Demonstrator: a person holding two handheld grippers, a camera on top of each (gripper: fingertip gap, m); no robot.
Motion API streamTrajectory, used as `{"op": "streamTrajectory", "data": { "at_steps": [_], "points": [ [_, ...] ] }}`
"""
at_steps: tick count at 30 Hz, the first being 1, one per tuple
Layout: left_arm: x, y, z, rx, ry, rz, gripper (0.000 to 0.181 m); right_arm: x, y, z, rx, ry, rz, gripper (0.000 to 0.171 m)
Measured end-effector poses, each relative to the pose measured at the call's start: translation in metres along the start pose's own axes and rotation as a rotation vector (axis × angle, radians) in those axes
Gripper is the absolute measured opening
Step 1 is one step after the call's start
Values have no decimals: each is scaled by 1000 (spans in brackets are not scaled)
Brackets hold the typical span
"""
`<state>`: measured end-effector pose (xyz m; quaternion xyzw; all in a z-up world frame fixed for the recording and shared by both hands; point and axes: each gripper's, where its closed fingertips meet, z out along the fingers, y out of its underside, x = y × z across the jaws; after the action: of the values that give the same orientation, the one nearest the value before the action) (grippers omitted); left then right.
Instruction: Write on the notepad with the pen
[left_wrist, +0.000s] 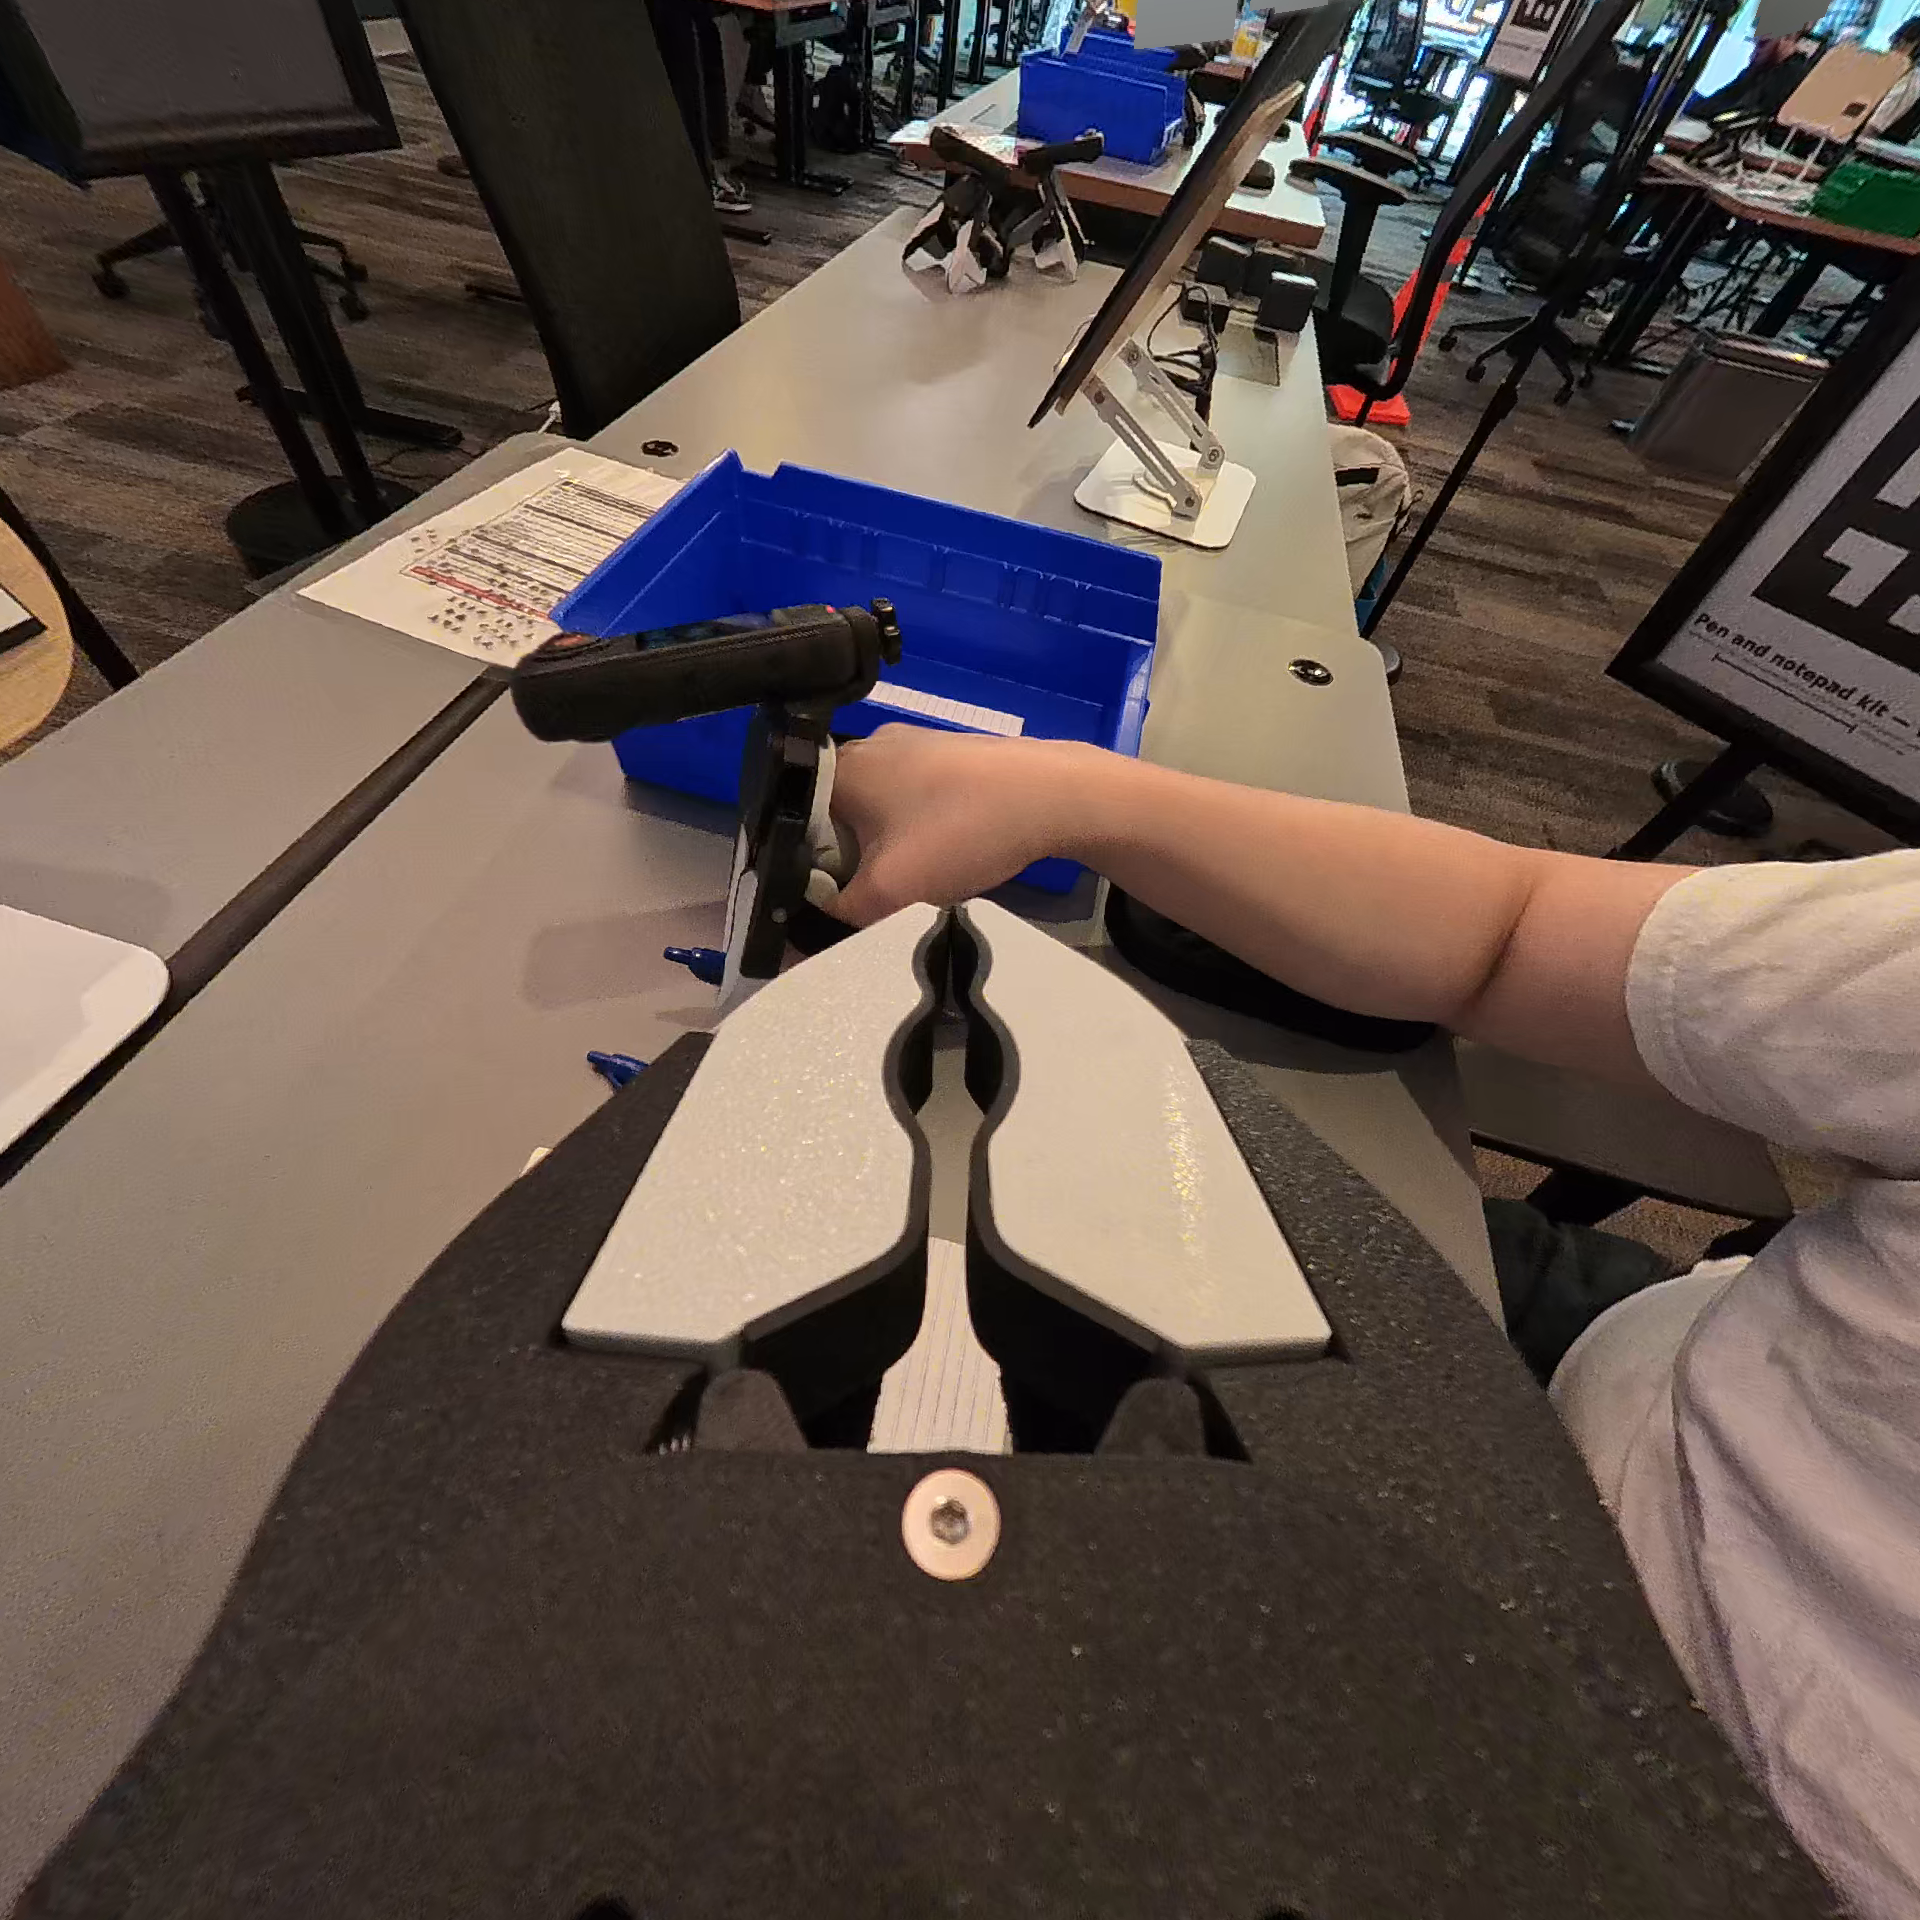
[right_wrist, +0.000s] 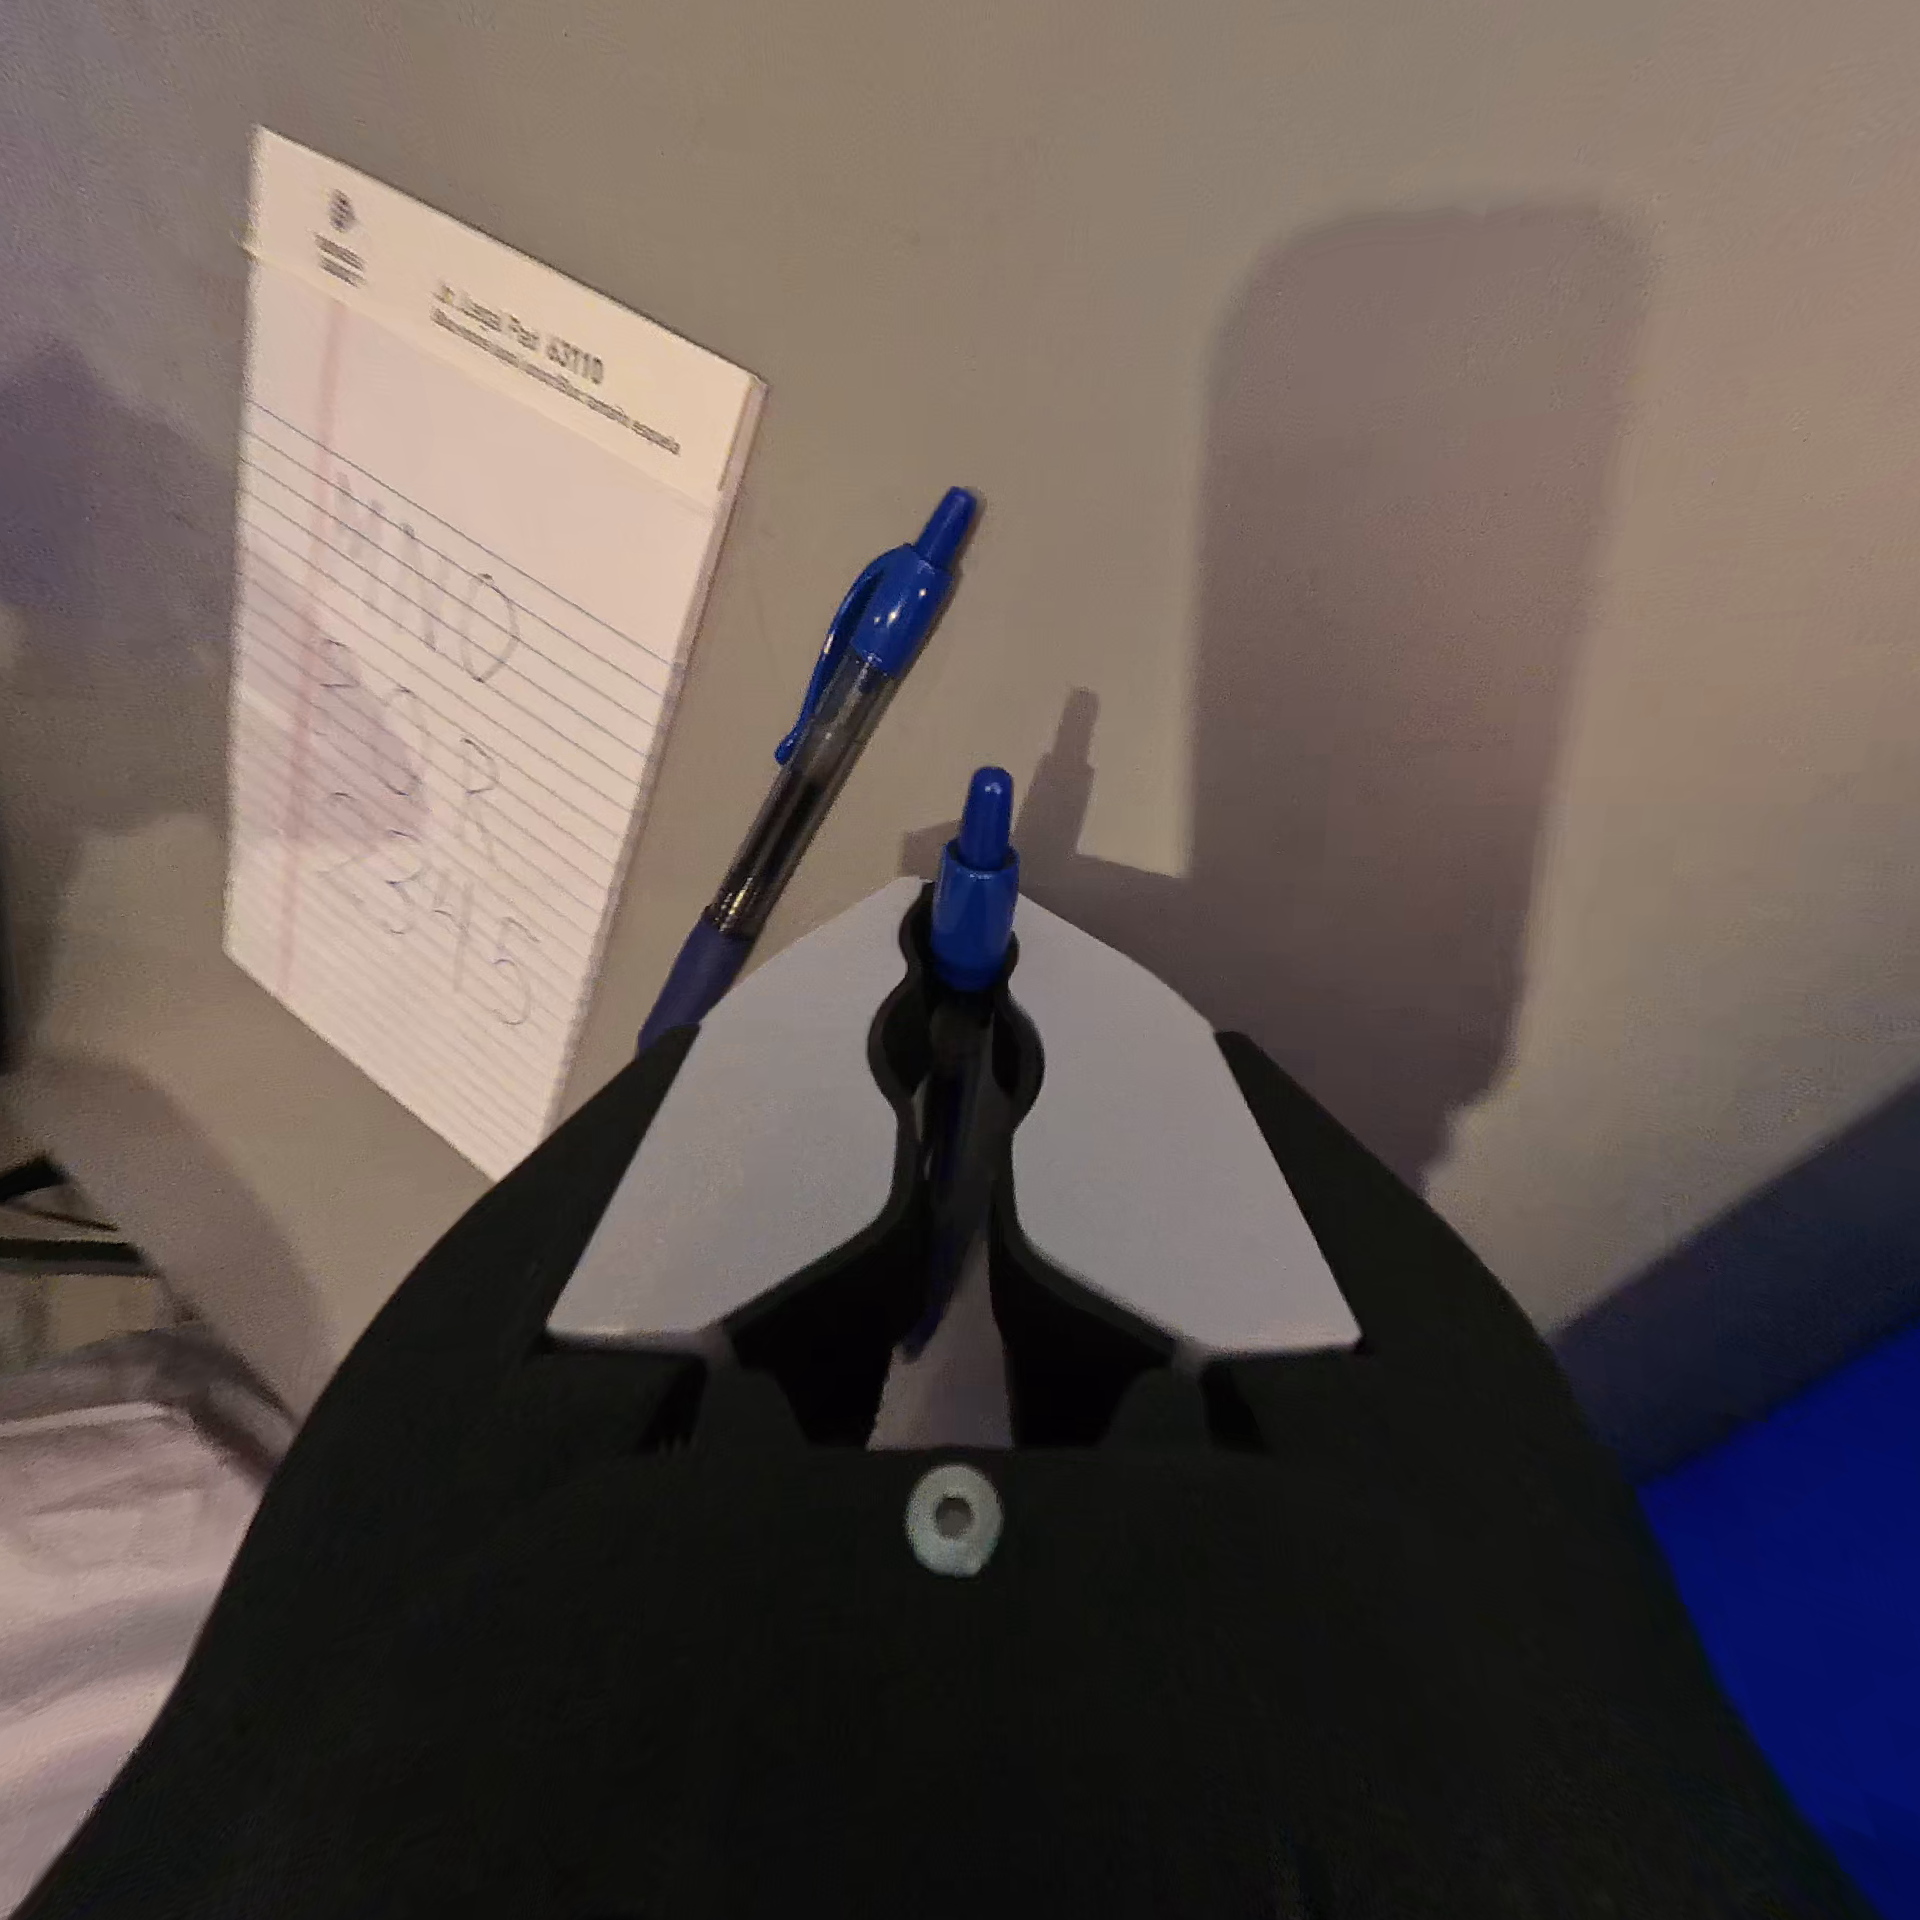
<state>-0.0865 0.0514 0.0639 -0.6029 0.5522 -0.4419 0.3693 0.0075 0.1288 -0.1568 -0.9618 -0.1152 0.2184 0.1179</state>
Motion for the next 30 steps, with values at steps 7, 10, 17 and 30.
{"op": "streamTrajectory", "data": {
  "at_steps": [7, 10, 17, 30],
  "points": [
    [-3, 9, 7, -54, -27, 22, 0, 7, 4, -1, -84, 180, -61, 4],
    [-4, 12, 9, -66, -26, 22, 0, 7, 4, -1, -82, 174, -77, 4],
    [-4, 13, 10, -69, -20, 14, 0, 8, 0, -1, -57, 165, -104, 4],
    [-3, 14, 11, -79, -20, 23, 0, 1, -7, 1, 43, -99, 9, 7]
  ]
}}
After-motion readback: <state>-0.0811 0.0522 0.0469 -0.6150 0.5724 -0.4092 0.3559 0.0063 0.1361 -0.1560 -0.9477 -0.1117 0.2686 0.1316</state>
